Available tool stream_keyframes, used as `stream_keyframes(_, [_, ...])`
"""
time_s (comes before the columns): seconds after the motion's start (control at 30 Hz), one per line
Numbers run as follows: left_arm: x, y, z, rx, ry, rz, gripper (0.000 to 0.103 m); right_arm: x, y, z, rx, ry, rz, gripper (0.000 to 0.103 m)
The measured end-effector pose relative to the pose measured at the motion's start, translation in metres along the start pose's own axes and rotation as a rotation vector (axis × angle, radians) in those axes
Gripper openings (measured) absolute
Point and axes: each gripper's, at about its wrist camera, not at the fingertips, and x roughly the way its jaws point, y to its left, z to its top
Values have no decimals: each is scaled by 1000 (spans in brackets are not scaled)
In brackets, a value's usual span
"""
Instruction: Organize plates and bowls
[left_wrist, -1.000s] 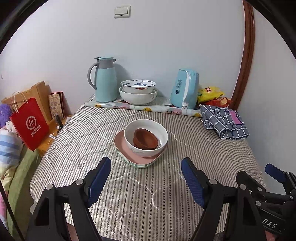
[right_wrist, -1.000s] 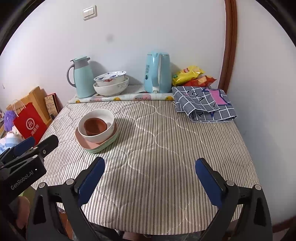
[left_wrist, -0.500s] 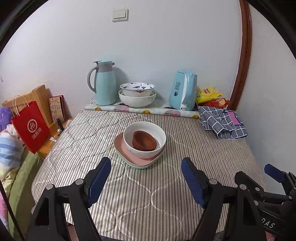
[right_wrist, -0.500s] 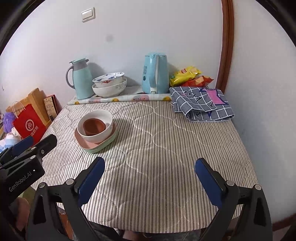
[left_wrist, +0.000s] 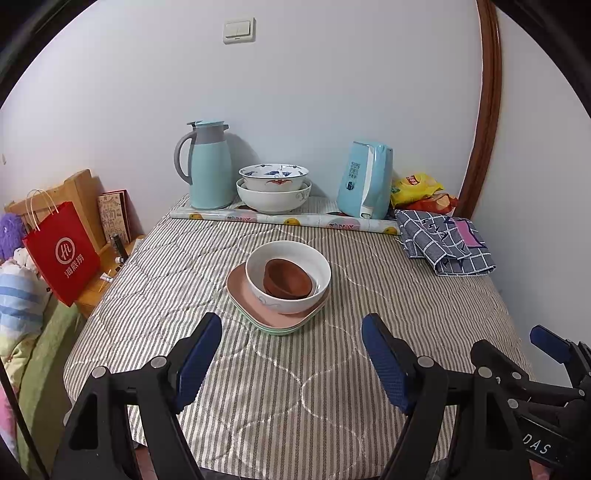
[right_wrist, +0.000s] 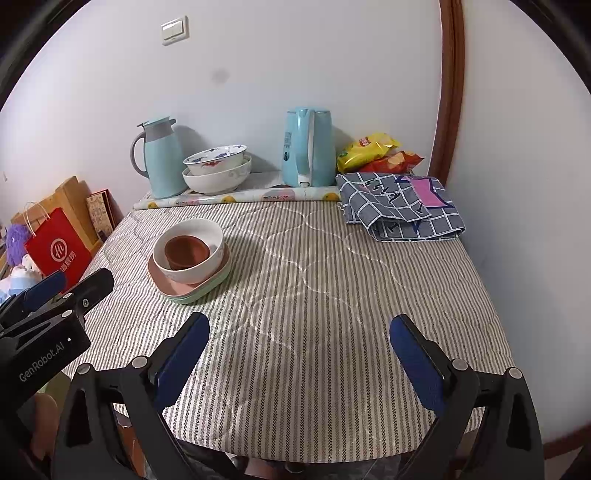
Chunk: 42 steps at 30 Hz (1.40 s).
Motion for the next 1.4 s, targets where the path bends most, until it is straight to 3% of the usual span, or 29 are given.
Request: stream_keyframes(1.4, [-4, 1, 0, -8, -9, -3, 77, -3, -2, 2, 2, -7, 1, 97])
